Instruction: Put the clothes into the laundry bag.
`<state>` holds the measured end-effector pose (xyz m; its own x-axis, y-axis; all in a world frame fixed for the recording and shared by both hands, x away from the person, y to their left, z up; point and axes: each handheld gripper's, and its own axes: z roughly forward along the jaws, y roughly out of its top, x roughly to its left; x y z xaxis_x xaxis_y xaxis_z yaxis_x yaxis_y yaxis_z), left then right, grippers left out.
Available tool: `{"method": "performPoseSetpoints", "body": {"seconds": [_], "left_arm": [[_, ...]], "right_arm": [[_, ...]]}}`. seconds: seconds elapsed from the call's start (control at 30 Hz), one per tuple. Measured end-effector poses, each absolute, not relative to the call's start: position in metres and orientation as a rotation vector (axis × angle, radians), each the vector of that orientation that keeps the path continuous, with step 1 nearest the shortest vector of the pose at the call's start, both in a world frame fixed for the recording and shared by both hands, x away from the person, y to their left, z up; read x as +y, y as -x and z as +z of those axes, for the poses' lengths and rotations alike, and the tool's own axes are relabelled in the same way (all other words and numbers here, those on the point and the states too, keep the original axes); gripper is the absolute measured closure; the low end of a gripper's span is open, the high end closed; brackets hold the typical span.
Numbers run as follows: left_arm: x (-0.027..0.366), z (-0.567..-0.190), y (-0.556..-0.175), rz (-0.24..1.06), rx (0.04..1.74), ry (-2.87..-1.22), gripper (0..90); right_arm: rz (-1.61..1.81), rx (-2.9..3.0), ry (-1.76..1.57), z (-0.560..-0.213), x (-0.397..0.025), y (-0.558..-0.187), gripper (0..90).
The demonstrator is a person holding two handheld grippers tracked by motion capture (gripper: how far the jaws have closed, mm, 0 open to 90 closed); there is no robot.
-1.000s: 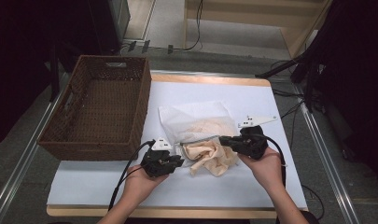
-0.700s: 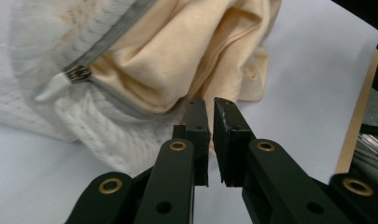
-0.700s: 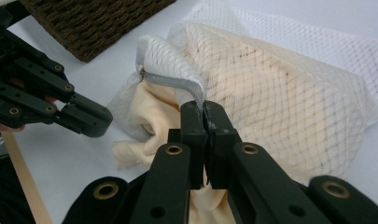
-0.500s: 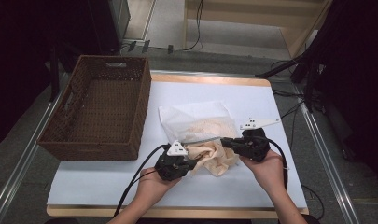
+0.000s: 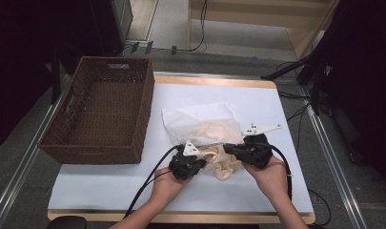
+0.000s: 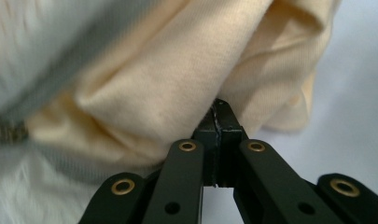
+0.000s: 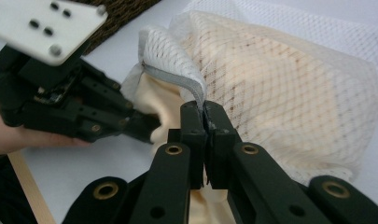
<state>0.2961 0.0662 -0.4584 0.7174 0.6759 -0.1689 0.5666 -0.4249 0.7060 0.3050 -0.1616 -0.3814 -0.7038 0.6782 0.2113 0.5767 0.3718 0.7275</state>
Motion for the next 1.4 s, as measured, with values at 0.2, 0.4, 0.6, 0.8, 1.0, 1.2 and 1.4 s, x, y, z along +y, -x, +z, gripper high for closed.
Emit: {"method": "performPoseSetpoints", "body": {"seconds": [0.2,0.4,0.6,0.8,1.0,1.2,1.4], "left_arm": [[0.057,-0.444,-0.314,0.222,0.976,-2.093,90.0],[0.047,-0.442,-0.330,0.261,0.994,-2.105,90.0],[0.038,-0.442,-0.343,0.289,1.037,-2.074,90.0],[0.034,-0.434,-0.349,0.325,1.037,-2.054,90.0],[0.030,-0.432,-0.344,0.318,0.999,-2.054,90.0],[0.019,-0.436,-0.355,0.337,1.000,-2.082,90.0],[0.024,-0.440,-0.382,0.353,1.086,-2.069,90.0]], "right_arm": [[1.229,2.522,-1.143,-0.385,-0.152,-0.306,89.0],[1.225,2.530,-1.141,-0.387,-0.149,-0.307,89.1],[1.222,2.543,-1.144,-0.388,-0.150,-0.308,89.2],[1.247,2.560,-1.146,-0.387,-0.151,-0.307,89.7],[1.303,2.548,-1.131,-0.381,-0.156,-0.302,89.7],[1.287,2.561,-1.163,-0.388,-0.154,-0.309,89.8],[1.296,2.610,-1.148,-0.390,-0.160,-0.308,90.0]]}}
